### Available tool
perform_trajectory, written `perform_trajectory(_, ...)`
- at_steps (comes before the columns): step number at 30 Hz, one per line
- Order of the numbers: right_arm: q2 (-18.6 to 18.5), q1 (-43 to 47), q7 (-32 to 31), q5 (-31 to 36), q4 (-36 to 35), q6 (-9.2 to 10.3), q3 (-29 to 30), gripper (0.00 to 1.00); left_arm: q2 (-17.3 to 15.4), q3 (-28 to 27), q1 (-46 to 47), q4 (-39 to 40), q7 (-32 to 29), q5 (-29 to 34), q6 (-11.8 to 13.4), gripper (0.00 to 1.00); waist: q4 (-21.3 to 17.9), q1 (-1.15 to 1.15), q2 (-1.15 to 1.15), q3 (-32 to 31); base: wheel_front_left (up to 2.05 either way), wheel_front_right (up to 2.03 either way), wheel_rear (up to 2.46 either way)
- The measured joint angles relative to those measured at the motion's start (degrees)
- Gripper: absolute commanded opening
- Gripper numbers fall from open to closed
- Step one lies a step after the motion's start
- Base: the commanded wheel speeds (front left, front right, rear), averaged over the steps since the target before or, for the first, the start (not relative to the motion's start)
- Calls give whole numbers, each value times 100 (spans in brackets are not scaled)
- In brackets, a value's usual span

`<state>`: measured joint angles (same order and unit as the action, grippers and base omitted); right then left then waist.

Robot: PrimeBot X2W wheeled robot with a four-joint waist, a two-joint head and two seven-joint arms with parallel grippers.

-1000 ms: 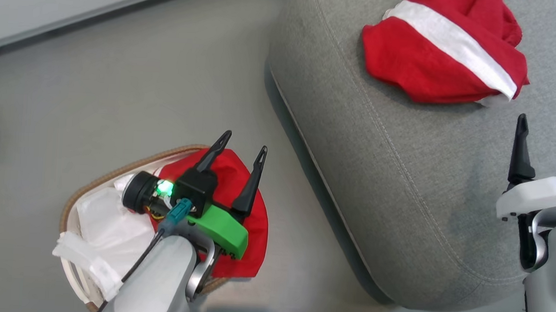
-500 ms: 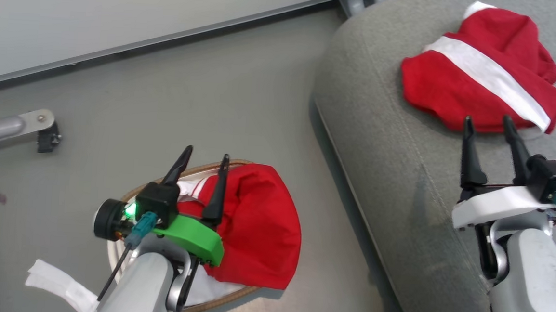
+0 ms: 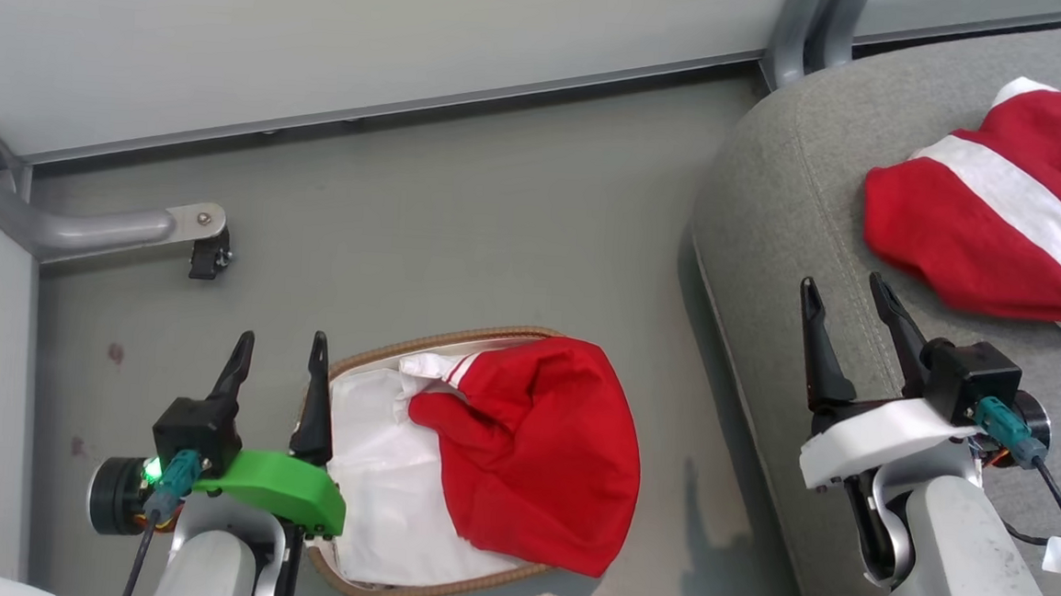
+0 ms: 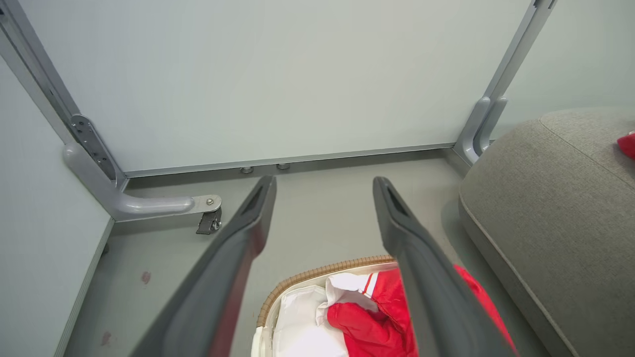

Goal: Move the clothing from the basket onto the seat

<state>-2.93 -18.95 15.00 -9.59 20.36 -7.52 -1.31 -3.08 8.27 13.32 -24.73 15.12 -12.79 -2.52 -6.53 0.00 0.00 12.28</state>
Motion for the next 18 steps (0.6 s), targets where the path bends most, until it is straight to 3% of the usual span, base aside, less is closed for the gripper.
perform_trajectory(10,10,299,0,-197,108,0,-116,100,19,-548,-408,34,0,178,-51,100,215,0,0,-286,0,0,0)
perform_trajectory(18,12,630,0,-249,229,0,-86,100,21,-591,-829,88,0,123,-77,100,307,0,0,-555,0,0,0)
